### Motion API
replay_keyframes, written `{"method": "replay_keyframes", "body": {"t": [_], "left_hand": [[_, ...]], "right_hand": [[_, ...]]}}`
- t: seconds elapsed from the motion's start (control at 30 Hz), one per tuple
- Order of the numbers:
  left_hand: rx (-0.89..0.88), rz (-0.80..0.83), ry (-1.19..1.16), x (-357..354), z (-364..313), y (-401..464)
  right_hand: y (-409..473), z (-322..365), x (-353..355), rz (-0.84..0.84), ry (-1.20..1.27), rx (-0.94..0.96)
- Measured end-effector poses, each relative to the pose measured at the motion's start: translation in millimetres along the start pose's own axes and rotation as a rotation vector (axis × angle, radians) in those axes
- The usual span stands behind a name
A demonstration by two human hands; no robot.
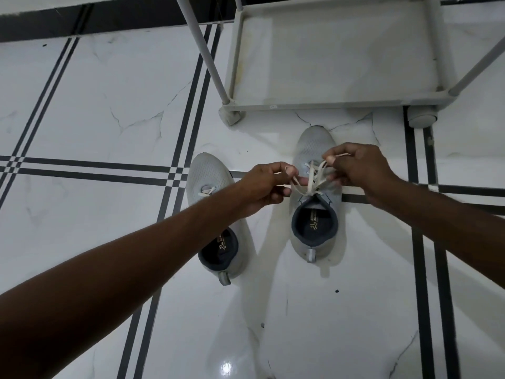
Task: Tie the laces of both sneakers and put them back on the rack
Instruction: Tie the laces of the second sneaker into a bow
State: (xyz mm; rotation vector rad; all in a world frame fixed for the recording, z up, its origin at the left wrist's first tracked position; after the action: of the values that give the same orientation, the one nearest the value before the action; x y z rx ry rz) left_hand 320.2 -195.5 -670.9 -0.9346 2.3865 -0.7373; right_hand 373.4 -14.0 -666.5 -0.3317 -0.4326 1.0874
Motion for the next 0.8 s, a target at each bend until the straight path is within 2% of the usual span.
{"method": "replay_keyframes", "body": {"t": [0.1,0.3,0.5,0.6,0.8], "left_hand": [[0.067,0.057,-0.096,-13.6,1.3,7.4],[0.18,0.119,-0.043,-22.3,13.7,7.5],[0.225,0.265,-0.141,-32.7,9.9,-1.2],[0.257,0.301,-0.182,-36.9,17.3,0.2],[0.262,0.267,-0.239,-35.8,39.1,4.1]], "right_hand": [[3.6,-13.4,-13.1,0.06,0.212,-0.193],[3.1,-24.4,-33.9,0.315,0.261,-0.352],[-2.5,-31.6,-39.9,0.35,0.464,-0.529],[-1.5,-36.9,-47.4,0.405,0.437,-0.545],[13.3,-54.6,-48.5,0.344,0.281,-0.514]]}}
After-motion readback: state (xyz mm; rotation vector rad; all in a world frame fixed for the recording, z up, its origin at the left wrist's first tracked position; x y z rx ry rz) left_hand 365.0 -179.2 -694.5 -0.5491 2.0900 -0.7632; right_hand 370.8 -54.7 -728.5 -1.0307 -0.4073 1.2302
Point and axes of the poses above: each hand's wrist, its own y-axis towards the middle knuckle, its own x-axis out of the back of the hand, z = x × y, the point moved 9 cm from there along y, towards the middle knuckle, and after that the axes turned 1 degree about -z, right-handed, at the moved point
